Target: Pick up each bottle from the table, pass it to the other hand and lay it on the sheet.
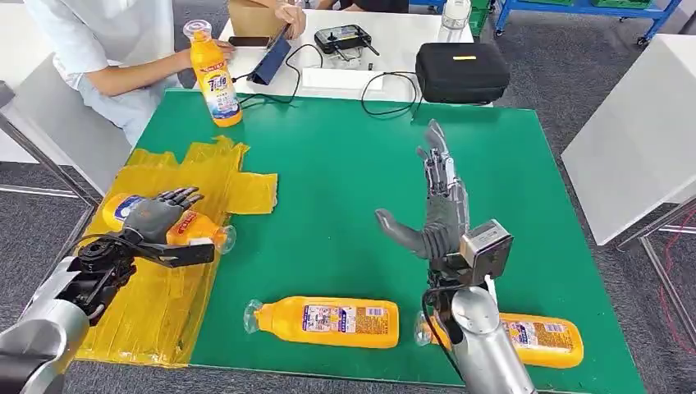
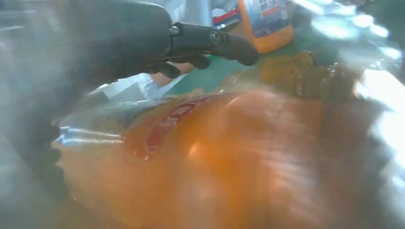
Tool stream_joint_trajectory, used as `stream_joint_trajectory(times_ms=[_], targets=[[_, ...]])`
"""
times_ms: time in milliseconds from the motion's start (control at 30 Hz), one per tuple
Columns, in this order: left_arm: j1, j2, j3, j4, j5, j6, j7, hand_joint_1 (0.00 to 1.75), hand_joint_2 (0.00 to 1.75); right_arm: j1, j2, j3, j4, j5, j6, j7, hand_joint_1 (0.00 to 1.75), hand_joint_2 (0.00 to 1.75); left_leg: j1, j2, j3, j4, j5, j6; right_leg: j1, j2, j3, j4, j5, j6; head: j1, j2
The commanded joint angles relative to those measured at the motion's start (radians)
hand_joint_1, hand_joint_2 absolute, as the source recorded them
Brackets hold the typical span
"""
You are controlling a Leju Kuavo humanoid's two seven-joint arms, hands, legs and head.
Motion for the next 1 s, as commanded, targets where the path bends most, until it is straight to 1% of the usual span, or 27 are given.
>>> stream_joint_trajectory(times_ms=[33,133,267,367,433,467,533,600,633,733,833,1000], targets=[[-0.050,-0.015,-0.031,0.029,-0.001,-0.011,0.002,0.00,1.75,-0.032,0.008,-0.017,0.063,-0.005,0.003,0.002,0.00,1.75,0.000,-0.001,0.001,0.000,0.000,0.000,0.000,0.002,0.001,0.000,0.000,-0.001,0.000,0.000],[-0.051,-0.011,-0.032,0.030,0.000,-0.013,0.002,0.00,1.75,-0.033,0.009,-0.017,0.064,-0.006,0.003,0.003,0.00,1.75,0.000,-0.001,0.001,0.000,0.000,0.000,0.000,0.002,0.001,0.000,0.000,-0.001,0.000,0.000],[-0.087,0.006,-0.057,0.037,-0.010,-0.064,0.002,0.00,1.75,-0.040,0.008,-0.020,0.077,-0.011,0.007,0.005,0.00,1.75,0.001,-0.001,0.001,0.001,-0.001,-0.001,0.000,0.003,0.002,0.000,-0.001,-0.001,0.000,0.000],[-0.146,0.024,-0.104,0.056,-0.016,-0.175,0.001,0.00,1.75,-0.044,0.008,-0.026,0.089,-0.015,0.011,0.006,0.00,1.75,0.001,-0.001,0.001,0.001,-0.001,-0.001,0.001,0.003,0.001,0.001,-0.001,-0.001,0.000,0.000],[-0.155,0.027,-0.103,0.054,-0.016,-0.178,0.001,0.00,1.75,-0.044,0.007,-0.026,0.090,-0.015,0.011,0.006,0.00,1.75,0.001,-0.001,-0.001,0.001,0.000,-0.001,0.001,0.001,0.000,0.000,0.000,-0.001,0.000,0.000],[-0.155,0.027,-0.103,0.054,-0.016,-0.178,0.001,0.00,1.75,-0.044,0.007,-0.026,0.090,-0.015,0.011,0.006,0.00,1.75,0.002,-0.001,0.000,0.002,-0.001,-0.001,0.001,0.003,0.002,0.001,-0.001,-0.001,0.000,0.000],[-0.183,0.033,-0.138,0.066,-0.023,-0.234,0.006,0.00,1.75,-0.045,0.008,-0.029,0.094,-0.016,0.012,0.006,0.00,1.75,0.001,-0.001,0.002,0.001,-0.001,-0.001,0.001,0.005,0.003,0.001,-0.001,-0.002,0.000,0.000],[-0.222,0.040,-0.173,0.081,-0.032,-0.304,0.016,0.00,1.75,-0.046,0.008,-0.032,0.099,-0.016,0.013,0.006,0.00,1.75,0.001,-0.001,0.000,0.001,0.000,-0.001,0.001,0.002,0.001,0.001,0.000,-0.001,0.000,0.000],[-0.247,0.046,-0.193,0.082,-0.037,-0.339,0.021,0.00,1.75,-0.047,0.008,-0.034,0.103,-0.017,0.014,0.006,0.00,1.75,0.001,-0.002,0.001,0.002,-0.001,-0.001,0.001,0.003,0.003,0.001,-0.002,-0.002,0.000,0.000],[-0.295,0.051,-0.218,0.083,-0.034,-0.404,0.013,0.00,1.75,-0.046,0.008,-0.038,0.111,-0.017,0.014,0.006,0.00,1.75,0.002,-0.001,-0.001,0.001,0.000,-0.001,0.001,0.002,0.000,0.001,0.000,-0.001,0.000,0.000],[-0.323,0.053,-0.234,0.080,-0.038,-0.425,0.012,0.00,1.75,-0.032,0.007,-0.046,0.121,-0.018,0.013,-0.001,0.00,1.75,0.001,-0.001,-0.001,0.001,0.000,-0.001,0.001,0.002,0.001,0.001,0.000,-0.001,0.000,0.000],[-0.335,0.051,-0.239,0.077,-0.037,-0.424,0.011,0.00,1.75,-0.034,0.007,-0.052,0.138,-0.021,0.015,-0.007,0.00,1.75,0.001,-0.002,0.001,0.001,-0.001,-0.001,0.001,0.002,0.002,0.001,-0.001,-0.001,0.000,0.000]])
